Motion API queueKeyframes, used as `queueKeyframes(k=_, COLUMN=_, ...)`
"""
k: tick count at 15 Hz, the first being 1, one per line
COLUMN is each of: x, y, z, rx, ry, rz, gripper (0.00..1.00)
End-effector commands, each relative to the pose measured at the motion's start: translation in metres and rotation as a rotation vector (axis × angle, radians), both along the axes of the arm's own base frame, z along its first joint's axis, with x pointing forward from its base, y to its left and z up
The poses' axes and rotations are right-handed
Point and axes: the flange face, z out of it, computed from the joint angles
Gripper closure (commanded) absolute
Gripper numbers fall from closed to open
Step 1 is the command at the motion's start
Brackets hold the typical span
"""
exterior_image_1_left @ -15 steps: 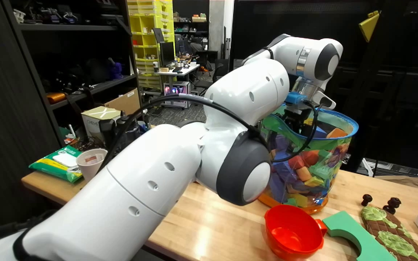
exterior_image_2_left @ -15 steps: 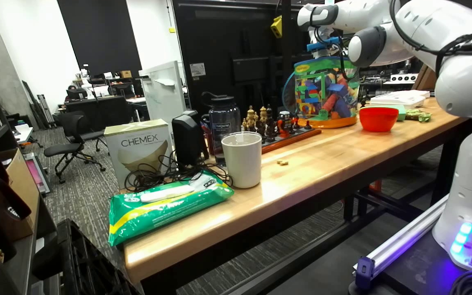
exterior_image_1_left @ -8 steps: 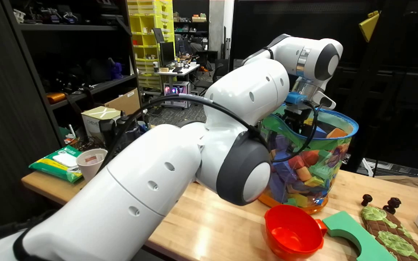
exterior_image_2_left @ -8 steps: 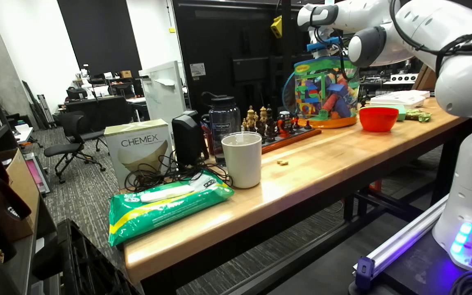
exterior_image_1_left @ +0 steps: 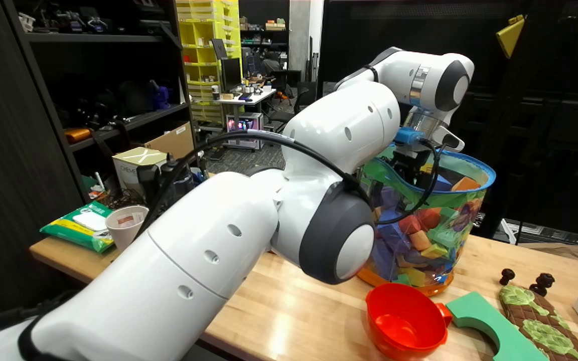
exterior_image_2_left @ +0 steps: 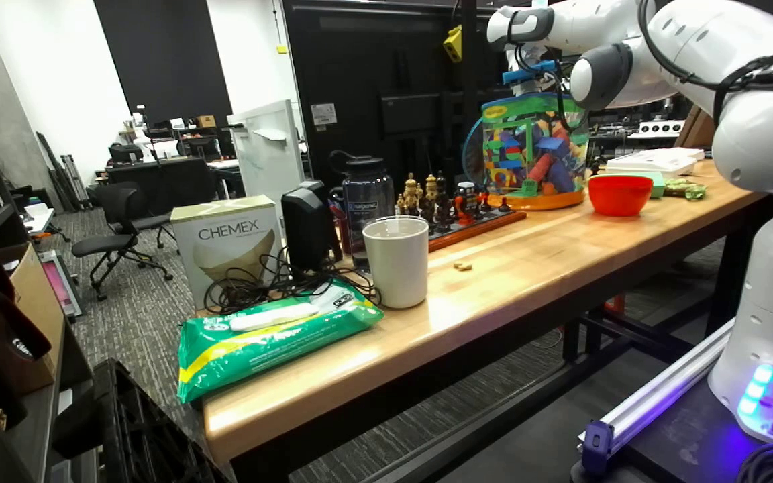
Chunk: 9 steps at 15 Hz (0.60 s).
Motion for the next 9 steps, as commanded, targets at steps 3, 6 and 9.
queueKeyframes(k=3, x=0.0, y=-0.0003, z=0.0007, rx=0.0, ry=0.0, rz=0.0, gripper=0.0)
queueKeyframes(k=6, x=0.0, y=-0.0003, z=0.0007, rx=0.0, ry=0.001, rz=0.0, gripper=0.0)
queueKeyframes(k=9, x=0.0018, y=0.0013, z=-0.0005, rx=-0.005, ry=-0.006, rz=0.0, gripper=0.0)
